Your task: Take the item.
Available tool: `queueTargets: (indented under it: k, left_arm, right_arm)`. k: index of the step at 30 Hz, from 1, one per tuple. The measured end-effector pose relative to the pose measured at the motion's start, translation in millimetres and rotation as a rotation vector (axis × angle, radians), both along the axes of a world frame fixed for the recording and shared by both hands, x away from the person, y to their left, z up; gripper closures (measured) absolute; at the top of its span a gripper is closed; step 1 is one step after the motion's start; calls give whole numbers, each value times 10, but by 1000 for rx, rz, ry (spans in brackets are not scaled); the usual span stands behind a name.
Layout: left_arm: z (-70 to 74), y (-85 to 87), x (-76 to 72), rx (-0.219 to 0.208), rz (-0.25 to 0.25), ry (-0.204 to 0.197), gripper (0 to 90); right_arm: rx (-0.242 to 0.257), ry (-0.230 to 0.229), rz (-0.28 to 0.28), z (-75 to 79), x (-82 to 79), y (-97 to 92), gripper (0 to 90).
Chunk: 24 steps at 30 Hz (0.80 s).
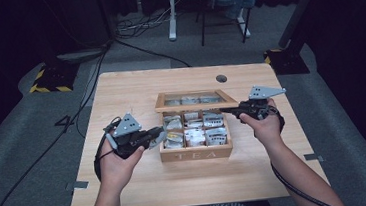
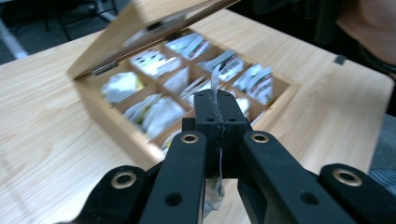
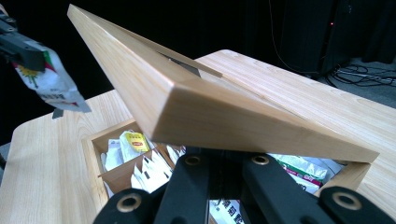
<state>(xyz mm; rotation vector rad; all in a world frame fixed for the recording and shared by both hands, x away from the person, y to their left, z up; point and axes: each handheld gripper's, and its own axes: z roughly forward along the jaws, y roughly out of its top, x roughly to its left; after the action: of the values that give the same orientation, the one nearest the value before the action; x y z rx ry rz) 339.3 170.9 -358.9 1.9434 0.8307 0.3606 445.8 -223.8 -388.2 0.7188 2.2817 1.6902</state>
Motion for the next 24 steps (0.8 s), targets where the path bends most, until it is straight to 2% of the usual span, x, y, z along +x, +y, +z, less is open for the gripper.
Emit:
queueTargets:
  k: [6, 11, 13, 14, 15, 17, 24]
  left_arm:
    - [-53, 141, 49, 13, 46, 19, 898]
    - [-172, 281, 153, 34, 105, 56, 898]
    - [-193, 306, 169, 39, 111, 62, 898]
    - [-217, 325, 184, 44, 127, 66, 898]
    - [-272, 356, 213, 76, 173, 76, 898]
    - [-301, 373, 228, 86, 187, 87, 898]
    - [-492, 493, 313, 46, 212, 142, 897]
  right_arm:
    - [-1, 1, 0, -1, -2, -1, 900]
    - [-4, 2, -1, -1, -6, 1, 900]
    - [-4, 1, -2, -2, -6, 1, 900]
    - [-4, 3, -2, -3, -8, 1, 900]
    - [-4, 3, -2, -4, -9, 1, 900]
    - [-4, 3, -3, -4, -10, 2, 900]
    - [-5, 3, -1, -7, -12, 0, 900]
